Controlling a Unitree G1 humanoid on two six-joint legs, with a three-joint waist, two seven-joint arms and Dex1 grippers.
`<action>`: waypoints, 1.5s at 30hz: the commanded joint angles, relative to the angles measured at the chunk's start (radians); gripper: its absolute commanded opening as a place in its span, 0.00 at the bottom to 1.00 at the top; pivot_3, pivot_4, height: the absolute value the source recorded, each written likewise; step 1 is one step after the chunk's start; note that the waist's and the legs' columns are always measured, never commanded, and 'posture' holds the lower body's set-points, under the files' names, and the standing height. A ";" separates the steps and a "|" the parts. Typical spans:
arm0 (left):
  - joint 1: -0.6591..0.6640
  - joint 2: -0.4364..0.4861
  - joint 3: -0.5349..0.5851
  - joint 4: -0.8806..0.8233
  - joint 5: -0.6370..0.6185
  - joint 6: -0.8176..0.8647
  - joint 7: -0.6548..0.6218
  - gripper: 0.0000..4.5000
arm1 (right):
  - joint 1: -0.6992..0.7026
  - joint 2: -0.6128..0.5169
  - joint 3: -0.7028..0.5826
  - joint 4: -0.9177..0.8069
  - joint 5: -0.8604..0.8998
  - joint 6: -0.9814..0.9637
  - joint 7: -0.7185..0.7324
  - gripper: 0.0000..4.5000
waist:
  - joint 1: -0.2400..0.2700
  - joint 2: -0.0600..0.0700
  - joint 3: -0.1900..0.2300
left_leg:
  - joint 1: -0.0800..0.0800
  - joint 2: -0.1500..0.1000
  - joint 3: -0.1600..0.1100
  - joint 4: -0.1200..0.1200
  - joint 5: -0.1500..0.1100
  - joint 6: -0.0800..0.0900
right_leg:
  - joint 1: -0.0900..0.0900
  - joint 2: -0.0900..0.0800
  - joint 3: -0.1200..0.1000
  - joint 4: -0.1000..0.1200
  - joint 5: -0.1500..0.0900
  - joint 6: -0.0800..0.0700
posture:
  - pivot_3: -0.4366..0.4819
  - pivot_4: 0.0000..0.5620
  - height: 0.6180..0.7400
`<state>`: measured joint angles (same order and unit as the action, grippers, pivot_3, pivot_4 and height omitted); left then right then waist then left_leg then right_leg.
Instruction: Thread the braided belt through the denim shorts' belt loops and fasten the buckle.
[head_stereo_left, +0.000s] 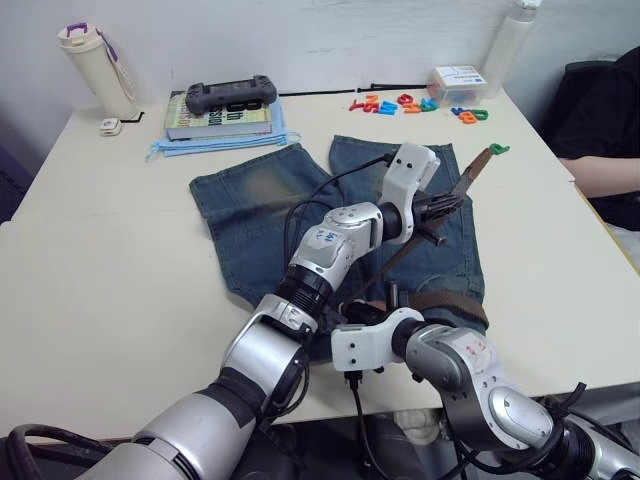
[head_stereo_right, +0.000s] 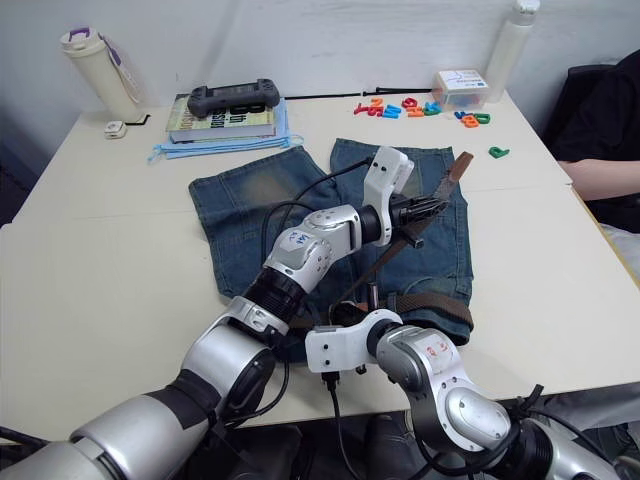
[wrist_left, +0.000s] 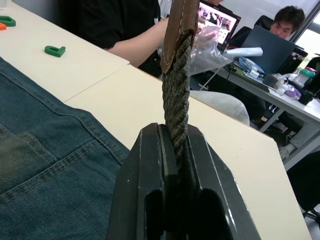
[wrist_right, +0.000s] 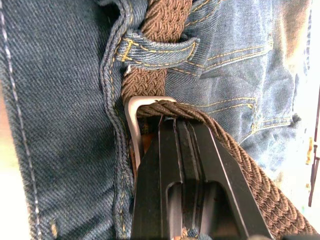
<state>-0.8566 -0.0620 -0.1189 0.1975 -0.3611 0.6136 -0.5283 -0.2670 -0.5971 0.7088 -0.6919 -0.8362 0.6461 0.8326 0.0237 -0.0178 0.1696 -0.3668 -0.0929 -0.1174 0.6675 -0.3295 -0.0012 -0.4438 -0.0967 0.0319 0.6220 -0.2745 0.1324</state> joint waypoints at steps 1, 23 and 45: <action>0.075 0.059 0.016 -0.209 -0.044 0.072 -0.006 0.00 | 0.061 0.004 -0.008 0.073 0.038 0.010 0.070 0.01 | 0.002 0.000 0.000 | 0.000 0.000 0.000 0.000 0.000 0.000 | 0.000 0.000 0.000 0.000 0.000 0.000 | 0.48 0.27 0.73; 0.379 0.302 -0.004 -0.506 -0.019 0.117 0.031 0.00 | 0.037 0.137 -0.298 -0.123 0.163 0.215 0.116 0.01 | -0.001 -0.001 -0.001 | -0.002 0.000 -0.002 0.004 0.000 0.000 | -0.001 0.000 -0.001 0.003 0.000 -0.001 | 0.48 0.27 0.73; 0.506 0.567 -0.038 -0.522 0.198 -0.279 -0.095 0.00 | 0.131 0.069 -0.460 -0.324 0.351 0.242 0.068 0.01 | 0.001 0.000 -0.001 | -0.001 0.000 0.000 0.001 0.000 0.000 | -0.001 -0.001 0.000 0.002 -0.001 -0.002 | 0.48 0.27 0.73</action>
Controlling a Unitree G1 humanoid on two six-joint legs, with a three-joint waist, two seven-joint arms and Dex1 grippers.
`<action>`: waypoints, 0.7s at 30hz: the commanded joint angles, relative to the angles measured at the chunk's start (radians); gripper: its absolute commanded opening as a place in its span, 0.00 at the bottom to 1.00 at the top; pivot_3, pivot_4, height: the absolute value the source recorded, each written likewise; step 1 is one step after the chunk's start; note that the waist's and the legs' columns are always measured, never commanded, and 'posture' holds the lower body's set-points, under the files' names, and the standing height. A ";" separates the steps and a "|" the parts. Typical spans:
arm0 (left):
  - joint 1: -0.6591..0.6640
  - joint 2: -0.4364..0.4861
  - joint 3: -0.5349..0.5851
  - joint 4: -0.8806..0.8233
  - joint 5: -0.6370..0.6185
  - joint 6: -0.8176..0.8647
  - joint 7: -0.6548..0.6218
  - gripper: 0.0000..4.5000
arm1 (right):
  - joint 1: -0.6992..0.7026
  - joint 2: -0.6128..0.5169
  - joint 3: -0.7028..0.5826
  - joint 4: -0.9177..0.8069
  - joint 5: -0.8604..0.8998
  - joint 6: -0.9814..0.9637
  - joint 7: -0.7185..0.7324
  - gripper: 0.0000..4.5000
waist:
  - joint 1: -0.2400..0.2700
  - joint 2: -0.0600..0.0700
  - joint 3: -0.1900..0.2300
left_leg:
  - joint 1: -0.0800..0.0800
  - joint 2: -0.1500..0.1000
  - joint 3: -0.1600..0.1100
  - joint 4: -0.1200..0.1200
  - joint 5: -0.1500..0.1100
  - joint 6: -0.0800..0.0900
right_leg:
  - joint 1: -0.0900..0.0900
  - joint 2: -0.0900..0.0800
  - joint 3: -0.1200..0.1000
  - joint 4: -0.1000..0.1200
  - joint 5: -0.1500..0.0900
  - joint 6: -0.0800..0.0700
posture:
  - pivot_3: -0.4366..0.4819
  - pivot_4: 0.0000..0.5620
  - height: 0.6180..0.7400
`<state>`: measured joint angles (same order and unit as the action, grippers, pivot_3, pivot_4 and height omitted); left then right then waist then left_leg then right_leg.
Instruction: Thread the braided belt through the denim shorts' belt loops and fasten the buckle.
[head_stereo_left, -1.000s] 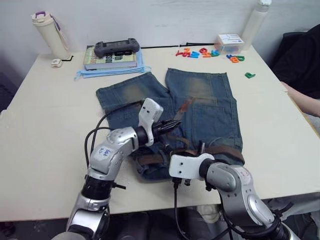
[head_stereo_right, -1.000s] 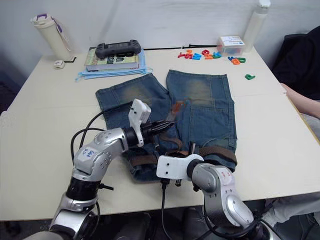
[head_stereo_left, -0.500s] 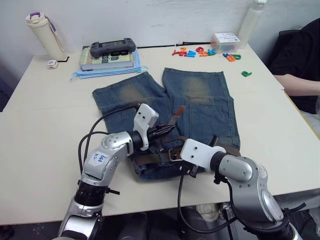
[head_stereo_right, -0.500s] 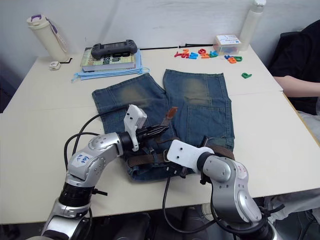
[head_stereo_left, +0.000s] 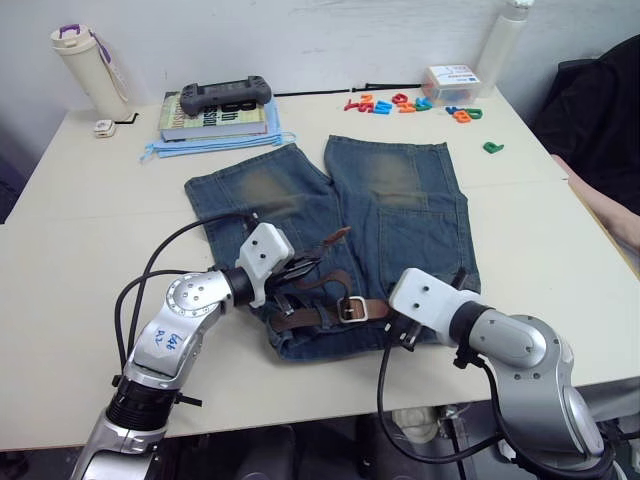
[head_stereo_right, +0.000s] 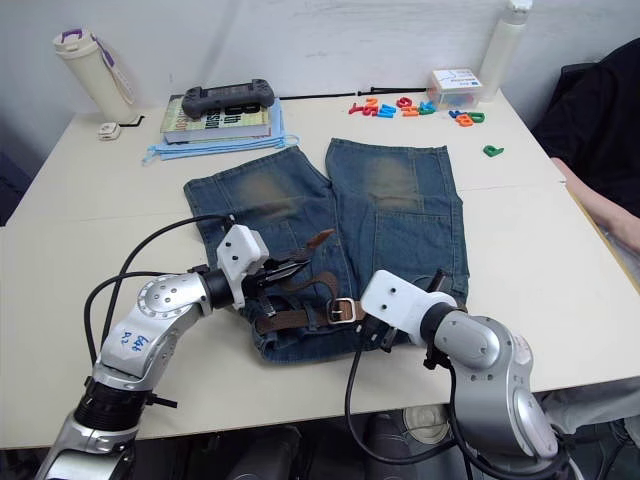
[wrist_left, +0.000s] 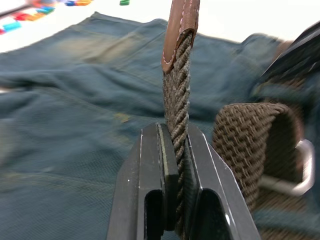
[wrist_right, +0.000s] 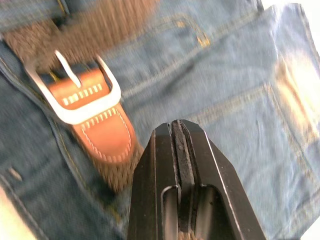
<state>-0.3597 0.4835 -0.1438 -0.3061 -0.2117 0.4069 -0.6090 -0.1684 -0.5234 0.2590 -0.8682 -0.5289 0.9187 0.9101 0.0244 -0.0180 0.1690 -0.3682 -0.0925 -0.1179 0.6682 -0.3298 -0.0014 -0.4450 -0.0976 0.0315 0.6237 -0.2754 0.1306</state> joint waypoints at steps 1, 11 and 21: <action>0.011 0.028 -0.020 -0.018 0.061 -0.091 -0.021 0.00 | 0.059 -0.024 0.000 -0.157 0.048 -0.055 -0.008 0.01 | 0.000 0.000 0.000 | 0.000 0.000 0.000 0.000 0.000 0.000 | 0.000 0.000 0.000 0.000 0.000 0.000 | 0.48 0.27 0.73; 0.046 0.086 -0.068 -0.026 0.161 -0.209 -0.078 0.00 | 0.194 -0.115 0.099 -0.094 -0.030 -0.237 -0.103 0.01 | -0.002 0.000 0.000 | 0.000 0.001 0.001 -0.001 0.000 0.000 | 0.000 0.000 0.001 0.000 0.000 0.000 | 0.48 0.27 0.73; 0.083 0.093 -0.047 -0.030 0.178 -0.215 -0.079 0.00 | 0.233 -0.071 0.093 -0.075 -0.087 -0.334 -0.211 0.42 | 0.001 0.000 0.000 | 0.000 0.000 0.000 0.000 0.000 0.000 | 0.000 0.000 0.000 0.000 0.000 0.000 | 0.48 0.27 0.73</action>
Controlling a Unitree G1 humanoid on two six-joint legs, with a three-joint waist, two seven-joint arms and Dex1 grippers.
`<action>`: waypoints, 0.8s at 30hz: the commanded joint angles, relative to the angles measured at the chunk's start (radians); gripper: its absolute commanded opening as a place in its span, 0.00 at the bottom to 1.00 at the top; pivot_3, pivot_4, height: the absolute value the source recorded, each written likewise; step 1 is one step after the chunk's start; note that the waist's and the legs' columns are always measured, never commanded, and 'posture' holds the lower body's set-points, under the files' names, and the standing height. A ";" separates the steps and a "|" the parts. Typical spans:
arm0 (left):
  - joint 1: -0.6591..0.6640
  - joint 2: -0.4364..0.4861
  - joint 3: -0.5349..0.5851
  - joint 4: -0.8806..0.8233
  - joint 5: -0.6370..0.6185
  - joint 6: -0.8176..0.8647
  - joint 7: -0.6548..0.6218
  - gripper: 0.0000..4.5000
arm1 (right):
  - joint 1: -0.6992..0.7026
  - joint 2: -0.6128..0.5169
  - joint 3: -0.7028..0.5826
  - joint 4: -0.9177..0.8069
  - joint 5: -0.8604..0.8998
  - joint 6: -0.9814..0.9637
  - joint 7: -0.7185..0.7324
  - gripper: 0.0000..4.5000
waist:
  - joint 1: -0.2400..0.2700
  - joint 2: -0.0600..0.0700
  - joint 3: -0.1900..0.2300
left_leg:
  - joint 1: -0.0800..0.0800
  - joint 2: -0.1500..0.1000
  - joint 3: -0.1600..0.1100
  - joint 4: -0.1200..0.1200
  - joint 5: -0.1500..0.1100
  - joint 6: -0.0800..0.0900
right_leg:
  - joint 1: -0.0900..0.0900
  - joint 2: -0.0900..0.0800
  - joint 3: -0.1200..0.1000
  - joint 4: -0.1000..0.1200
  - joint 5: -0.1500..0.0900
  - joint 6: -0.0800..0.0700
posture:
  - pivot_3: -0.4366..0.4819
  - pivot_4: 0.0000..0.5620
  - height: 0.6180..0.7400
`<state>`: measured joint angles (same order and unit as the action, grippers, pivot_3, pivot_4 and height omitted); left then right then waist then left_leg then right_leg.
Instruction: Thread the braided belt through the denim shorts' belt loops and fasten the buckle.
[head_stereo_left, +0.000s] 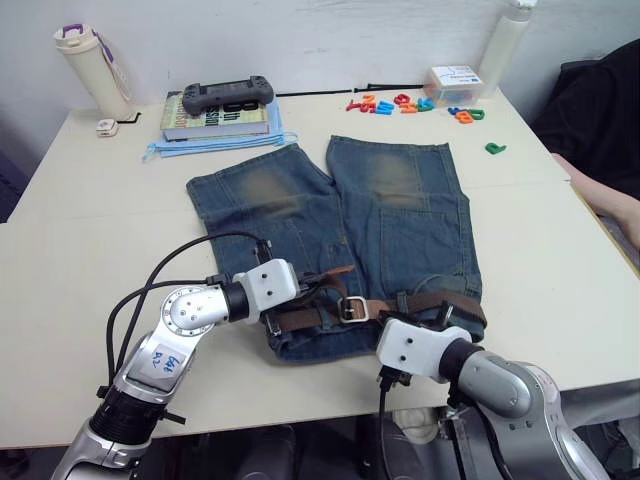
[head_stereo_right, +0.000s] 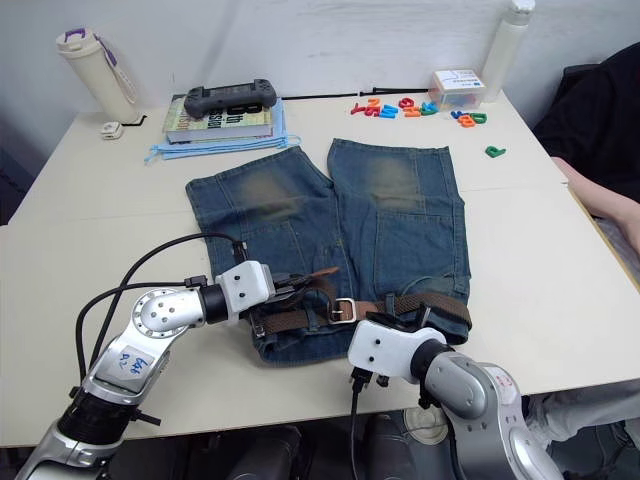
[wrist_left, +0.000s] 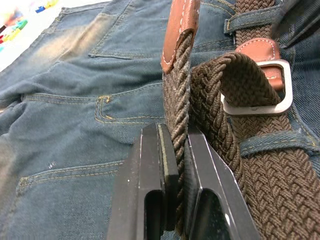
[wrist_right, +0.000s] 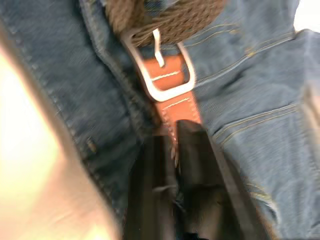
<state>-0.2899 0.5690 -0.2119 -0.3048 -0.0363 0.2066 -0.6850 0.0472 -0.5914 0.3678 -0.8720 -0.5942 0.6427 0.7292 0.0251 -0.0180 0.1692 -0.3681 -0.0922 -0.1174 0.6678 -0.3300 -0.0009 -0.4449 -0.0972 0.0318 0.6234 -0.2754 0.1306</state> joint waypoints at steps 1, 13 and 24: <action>0.013 0.007 0.023 -0.032 0.001 -0.012 -0.003 0.00 | 0.026 -0.006 -0.016 -0.067 -0.028 -0.077 -0.041 0.51 | 0.000 0.000 0.000 | 0.000 0.000 0.000 0.000 0.000 0.000 | 0.000 0.000 0.000 0.000 0.000 0.000 | 0.48 0.27 0.73; 0.011 -0.006 0.023 -0.043 -0.002 0.006 -0.002 0.00 | 0.063 0.061 -0.003 0.052 -0.161 -0.134 -0.132 0.99 | -0.001 0.000 0.000 | 0.000 0.000 0.000 0.000 0.000 0.000 | 0.000 0.001 0.000 0.001 0.000 0.000 | 0.48 0.27 0.73; 0.000 -0.016 0.020 -0.047 -0.005 0.016 -0.003 0.00 | 0.058 0.111 0.008 0.120 -0.278 -0.159 -0.136 0.99 | -0.002 0.000 0.000 | 0.001 0.000 0.001 0.001 0.000 0.000 | 0.000 0.001 0.001 0.002 0.000 0.000 | 0.48 0.27 0.73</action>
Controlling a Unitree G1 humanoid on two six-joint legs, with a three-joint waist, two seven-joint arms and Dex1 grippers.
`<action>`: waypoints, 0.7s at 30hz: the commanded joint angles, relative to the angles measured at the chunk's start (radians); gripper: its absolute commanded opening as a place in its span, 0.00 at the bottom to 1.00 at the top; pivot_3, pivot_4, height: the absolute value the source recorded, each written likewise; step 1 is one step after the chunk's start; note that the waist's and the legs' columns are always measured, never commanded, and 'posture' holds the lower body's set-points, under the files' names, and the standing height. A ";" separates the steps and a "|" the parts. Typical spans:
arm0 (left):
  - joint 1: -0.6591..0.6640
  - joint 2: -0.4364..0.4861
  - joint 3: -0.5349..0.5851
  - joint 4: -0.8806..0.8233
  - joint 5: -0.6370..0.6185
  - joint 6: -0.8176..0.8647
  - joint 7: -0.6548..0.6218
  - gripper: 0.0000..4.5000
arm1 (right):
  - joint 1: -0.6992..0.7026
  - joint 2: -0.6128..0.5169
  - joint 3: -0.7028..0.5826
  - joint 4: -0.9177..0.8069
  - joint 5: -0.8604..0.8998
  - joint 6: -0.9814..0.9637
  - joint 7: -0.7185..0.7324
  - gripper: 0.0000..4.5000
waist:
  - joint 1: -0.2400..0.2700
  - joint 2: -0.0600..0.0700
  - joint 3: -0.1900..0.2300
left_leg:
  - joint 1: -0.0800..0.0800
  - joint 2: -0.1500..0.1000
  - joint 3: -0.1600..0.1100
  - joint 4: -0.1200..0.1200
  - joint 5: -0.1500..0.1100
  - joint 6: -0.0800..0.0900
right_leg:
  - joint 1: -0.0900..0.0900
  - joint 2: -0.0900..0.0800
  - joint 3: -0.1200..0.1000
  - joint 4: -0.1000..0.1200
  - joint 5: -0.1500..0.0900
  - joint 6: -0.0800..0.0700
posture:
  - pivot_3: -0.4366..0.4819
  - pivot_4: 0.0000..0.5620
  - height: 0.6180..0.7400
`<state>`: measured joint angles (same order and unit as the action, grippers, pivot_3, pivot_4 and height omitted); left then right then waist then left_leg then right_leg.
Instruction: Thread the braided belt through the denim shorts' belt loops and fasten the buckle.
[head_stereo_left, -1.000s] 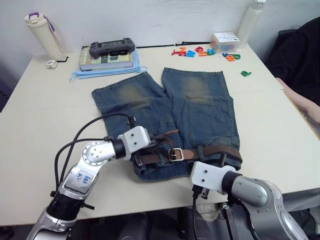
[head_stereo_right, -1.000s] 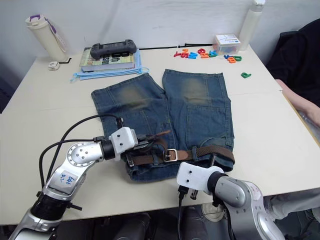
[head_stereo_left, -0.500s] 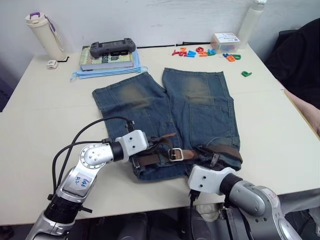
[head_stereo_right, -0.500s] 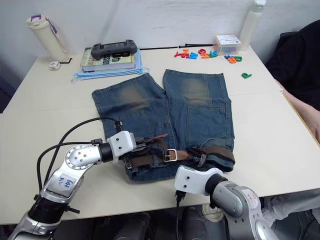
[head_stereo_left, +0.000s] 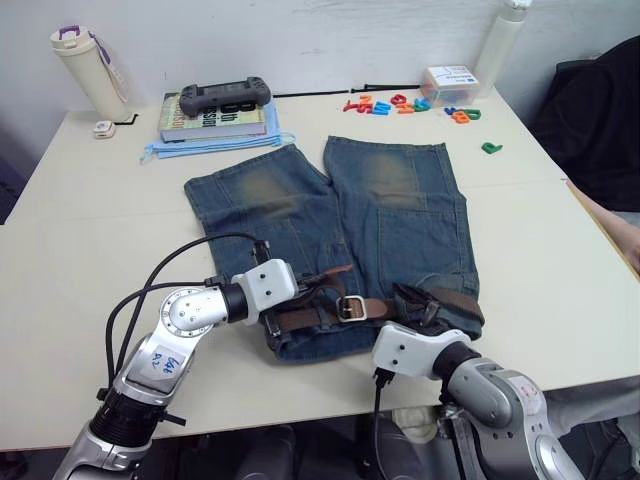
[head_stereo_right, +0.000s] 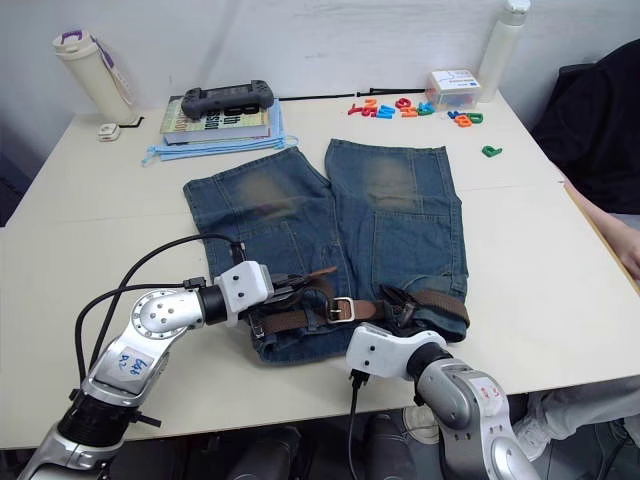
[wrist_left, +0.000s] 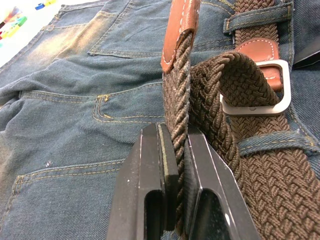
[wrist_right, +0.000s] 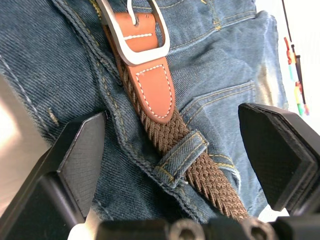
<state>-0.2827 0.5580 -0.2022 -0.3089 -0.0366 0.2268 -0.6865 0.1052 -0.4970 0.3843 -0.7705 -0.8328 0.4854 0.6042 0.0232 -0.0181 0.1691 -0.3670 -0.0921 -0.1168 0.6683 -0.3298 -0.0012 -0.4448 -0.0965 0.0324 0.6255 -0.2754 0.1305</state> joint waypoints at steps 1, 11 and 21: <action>-0.007 -0.006 0.010 -0.045 -0.005 -0.003 -0.002 0.00 | 0.001 0.021 -0.009 0.021 -0.045 -0.003 -0.011 0.94 | 0.000 0.000 0.000 | 0.000 0.000 0.000 0.000 0.000 0.000 | 0.000 0.000 0.000 0.000 0.000 0.000 | 0.48 0.27 0.73; -0.008 -0.006 0.010 -0.050 -0.004 0.005 -0.003 0.00 | -0.001 0.082 0.000 0.028 -0.077 -0.018 0.007 0.02 | 0.000 0.000 0.000 | 0.000 0.000 0.000 0.000 0.000 0.000 | 0.000 0.000 0.000 0.001 0.000 0.000 | 0.48 0.27 0.73; -0.067 0.071 -0.065 -0.041 0.160 0.002 -0.023 0.00 | -0.060 0.101 -0.044 0.010 -0.139 -0.092 -0.044 0.02 | -0.001 0.000 0.000 | 0.000 0.000 0.000 0.000 0.000 0.000 | 0.000 0.000 0.000 0.001 0.000 0.000 | 0.48 0.27 0.73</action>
<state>-0.3365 0.6174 -0.2516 -0.3259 0.0899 0.2364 -0.7028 0.0641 -0.4055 0.3757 -0.7178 -0.9528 0.4191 0.5923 0.0225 -0.0182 0.1690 -0.3668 -0.0925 -0.1166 0.6684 -0.3297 -0.0014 -0.4449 -0.0961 0.0325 0.6265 -0.2755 0.1303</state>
